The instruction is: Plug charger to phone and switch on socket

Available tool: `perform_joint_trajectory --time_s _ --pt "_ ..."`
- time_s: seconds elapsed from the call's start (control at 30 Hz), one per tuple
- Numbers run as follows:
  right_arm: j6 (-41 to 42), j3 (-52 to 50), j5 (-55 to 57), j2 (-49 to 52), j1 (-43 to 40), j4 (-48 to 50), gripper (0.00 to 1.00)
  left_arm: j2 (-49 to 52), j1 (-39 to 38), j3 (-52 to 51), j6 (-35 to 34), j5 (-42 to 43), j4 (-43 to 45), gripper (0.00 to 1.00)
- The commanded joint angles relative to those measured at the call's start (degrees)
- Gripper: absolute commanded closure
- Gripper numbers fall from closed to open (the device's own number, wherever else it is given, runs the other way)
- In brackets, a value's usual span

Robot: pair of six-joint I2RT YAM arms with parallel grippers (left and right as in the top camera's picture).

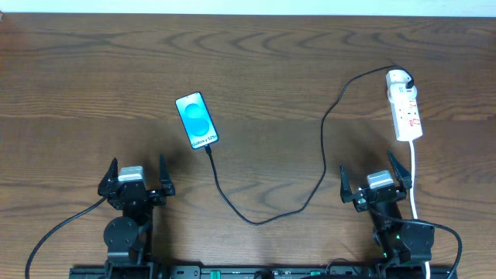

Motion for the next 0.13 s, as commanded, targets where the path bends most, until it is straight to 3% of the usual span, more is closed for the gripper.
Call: perform_joint_trajectory --time_s 0.0,0.1 --pt "0.8 -0.1 -0.2 -0.3 -0.2 -0.3 0.01 -0.4 -0.2 -1.2 0.6 -1.4 -2.1 0.02" --pt "0.8 -0.1 -0.2 -0.3 -0.2 -0.2 0.01 -0.4 -0.2 -1.2 0.6 -1.4 -2.1 0.02"
